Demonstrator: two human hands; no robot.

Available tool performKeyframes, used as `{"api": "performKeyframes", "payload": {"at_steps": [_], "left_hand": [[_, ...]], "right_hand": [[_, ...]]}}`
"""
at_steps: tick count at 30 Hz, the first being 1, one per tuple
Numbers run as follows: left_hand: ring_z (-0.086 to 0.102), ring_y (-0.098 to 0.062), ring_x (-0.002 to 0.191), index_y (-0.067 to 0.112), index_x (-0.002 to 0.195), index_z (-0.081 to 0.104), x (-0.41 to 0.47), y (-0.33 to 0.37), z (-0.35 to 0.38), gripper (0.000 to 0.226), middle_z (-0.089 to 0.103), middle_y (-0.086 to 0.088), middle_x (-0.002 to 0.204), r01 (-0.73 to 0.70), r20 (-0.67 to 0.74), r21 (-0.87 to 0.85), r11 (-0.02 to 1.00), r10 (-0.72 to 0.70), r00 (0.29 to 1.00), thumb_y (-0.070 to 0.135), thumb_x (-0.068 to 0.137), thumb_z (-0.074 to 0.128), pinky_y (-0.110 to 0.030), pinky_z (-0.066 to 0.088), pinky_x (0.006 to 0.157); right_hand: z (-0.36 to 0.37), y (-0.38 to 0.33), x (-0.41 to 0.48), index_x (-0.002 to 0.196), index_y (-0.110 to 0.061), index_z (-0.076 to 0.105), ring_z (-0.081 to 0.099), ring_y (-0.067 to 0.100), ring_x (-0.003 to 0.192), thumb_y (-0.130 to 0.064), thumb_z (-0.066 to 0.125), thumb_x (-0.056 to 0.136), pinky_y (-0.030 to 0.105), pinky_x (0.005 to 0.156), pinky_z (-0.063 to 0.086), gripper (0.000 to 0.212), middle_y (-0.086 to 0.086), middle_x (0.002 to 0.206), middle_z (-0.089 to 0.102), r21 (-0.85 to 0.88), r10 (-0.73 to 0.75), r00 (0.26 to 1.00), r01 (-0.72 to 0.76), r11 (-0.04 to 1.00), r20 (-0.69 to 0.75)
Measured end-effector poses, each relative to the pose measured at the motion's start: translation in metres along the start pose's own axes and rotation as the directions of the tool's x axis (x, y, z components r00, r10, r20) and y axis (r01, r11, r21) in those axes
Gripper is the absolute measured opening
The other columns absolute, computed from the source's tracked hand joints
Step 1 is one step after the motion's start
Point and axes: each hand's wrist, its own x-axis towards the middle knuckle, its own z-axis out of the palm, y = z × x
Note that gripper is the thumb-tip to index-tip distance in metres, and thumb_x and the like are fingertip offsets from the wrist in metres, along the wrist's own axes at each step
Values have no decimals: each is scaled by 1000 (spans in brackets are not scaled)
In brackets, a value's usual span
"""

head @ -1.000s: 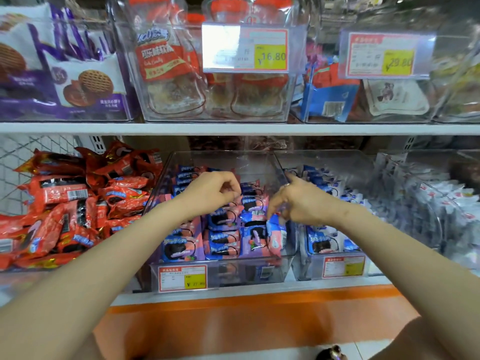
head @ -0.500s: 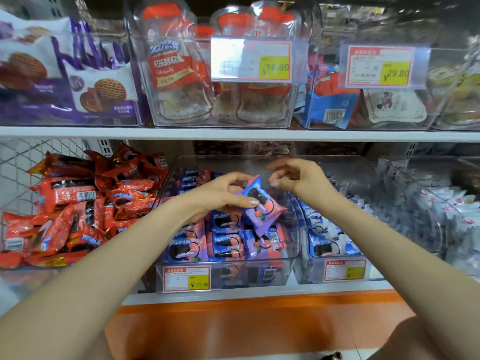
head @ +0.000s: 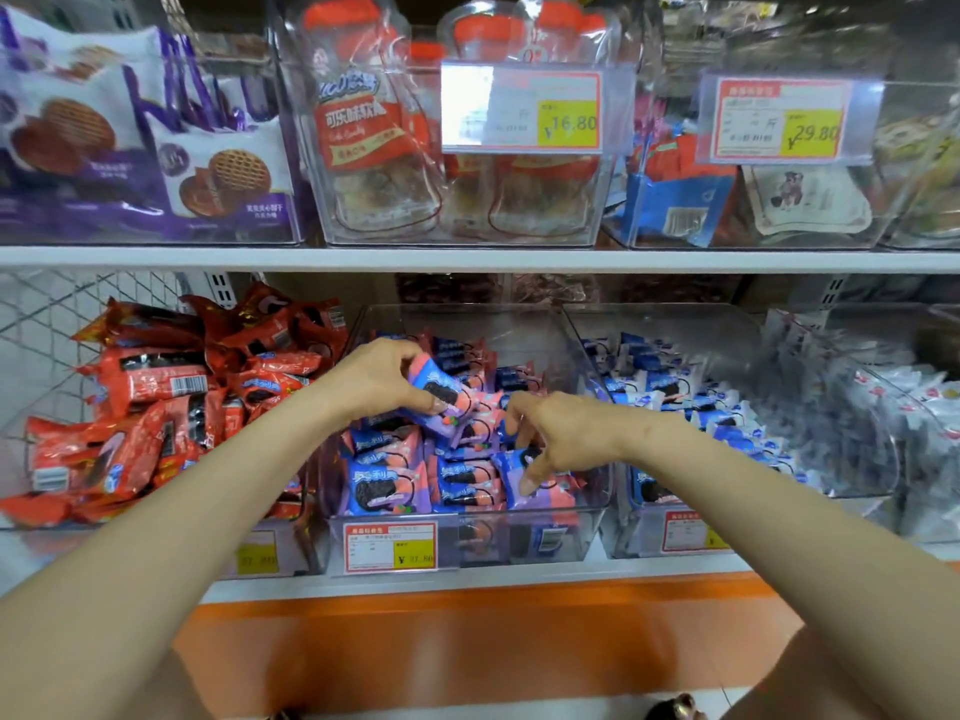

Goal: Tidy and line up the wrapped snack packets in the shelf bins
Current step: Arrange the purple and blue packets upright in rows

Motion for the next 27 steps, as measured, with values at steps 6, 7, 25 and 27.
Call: {"api": "performKeyframes", "payload": {"at_steps": [6,7,25,27], "left_hand": [[52,-11,75,22,94,53,-7,2,0,32,57,3,94,-60,74,47,997,56,996,17,74,78,-28,39,69],[54,-12,85,23,96,53,-8,4,1,32,57,3,100,-89,80,70,994,84,993,18,75,77,-27,39,73],[48,-20,109,22,110,58,-3,18,37,37,57,5,101,-288,217,646,707,191,957,40,80,69,-34,26,81],[51,-21,105,21,108,58,-2,20,35,36,52,6,93,-265,217,660,703,160,963,39,79,70,-36,29,85]], "right_hand": [[-5,-4,-5,86,-18,54,48,18,74,-37,81,68,26,61,37,37,-3,81,49,-102,-5,1000,7,995,23],[-8,-2,-7,82,-15,54,48,22,74,-36,82,67,30,61,39,39,1,80,52,-88,-20,1000,19,996,-15],[-31,37,-25,83,-31,64,56,19,80,-19,79,73,30,78,43,21,10,85,59,591,247,823,128,797,-512],[-31,37,-27,84,-30,65,57,20,79,-17,78,74,30,78,43,21,10,84,58,624,254,831,137,770,-496]]}}
